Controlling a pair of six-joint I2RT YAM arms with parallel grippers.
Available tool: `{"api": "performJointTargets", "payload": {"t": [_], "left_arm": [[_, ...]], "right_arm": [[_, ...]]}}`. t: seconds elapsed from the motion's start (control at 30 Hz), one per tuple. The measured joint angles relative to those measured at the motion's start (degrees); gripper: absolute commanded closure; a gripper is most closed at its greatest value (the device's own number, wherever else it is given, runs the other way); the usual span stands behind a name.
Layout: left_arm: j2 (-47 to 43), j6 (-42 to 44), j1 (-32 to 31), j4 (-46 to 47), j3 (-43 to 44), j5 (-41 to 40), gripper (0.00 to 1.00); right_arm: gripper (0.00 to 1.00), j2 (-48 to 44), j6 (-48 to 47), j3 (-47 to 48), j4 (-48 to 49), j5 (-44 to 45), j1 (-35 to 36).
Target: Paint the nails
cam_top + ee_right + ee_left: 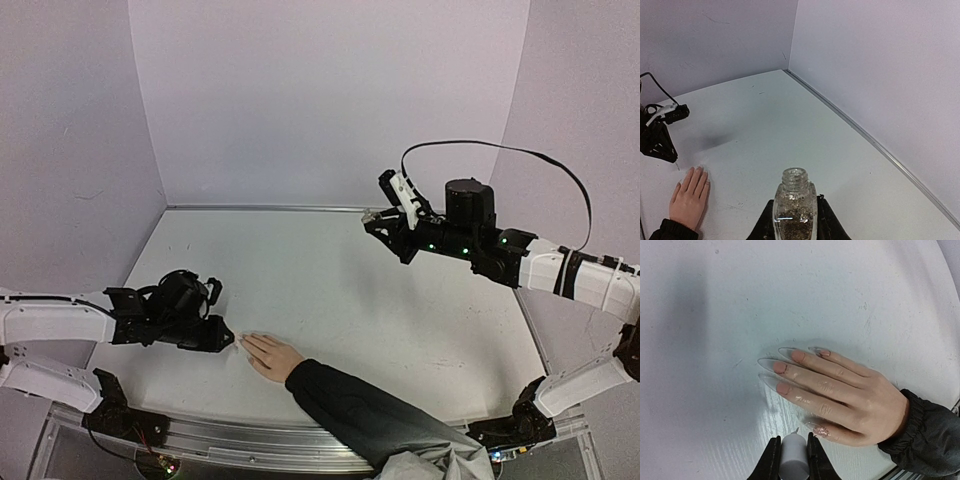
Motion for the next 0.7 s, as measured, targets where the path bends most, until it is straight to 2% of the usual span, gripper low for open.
{"api": "performJointTargets", "payload": {"t": [0.2, 0.33, 0.5, 0.7], "left_arm": [[-12.2, 1.1, 0.0, -9.4, 1.7, -3.2, 1.0], [-16.5, 5.9, 0.2, -14.2, 7.8, -4.2, 1.0], [-14.5, 15.6, 1.1, -15.9, 23.0, -1.5, 1.0], [-6.3, 24.3, 2.8, -14.0, 38.1, 8.6, 1.0]], "right_arm": [[1.0, 0.0, 0.2, 0.0, 0.2, -0.5, 0.0], [1.0, 0.0, 0.6, 0.0, 1.3, -1.0, 0.0], [1.0, 0.5, 2.7, 0.0, 4.1, -3.6, 0.0], [1.0, 3.1, 6.1, 0.0, 8.6, -6.3, 1.6]]}}
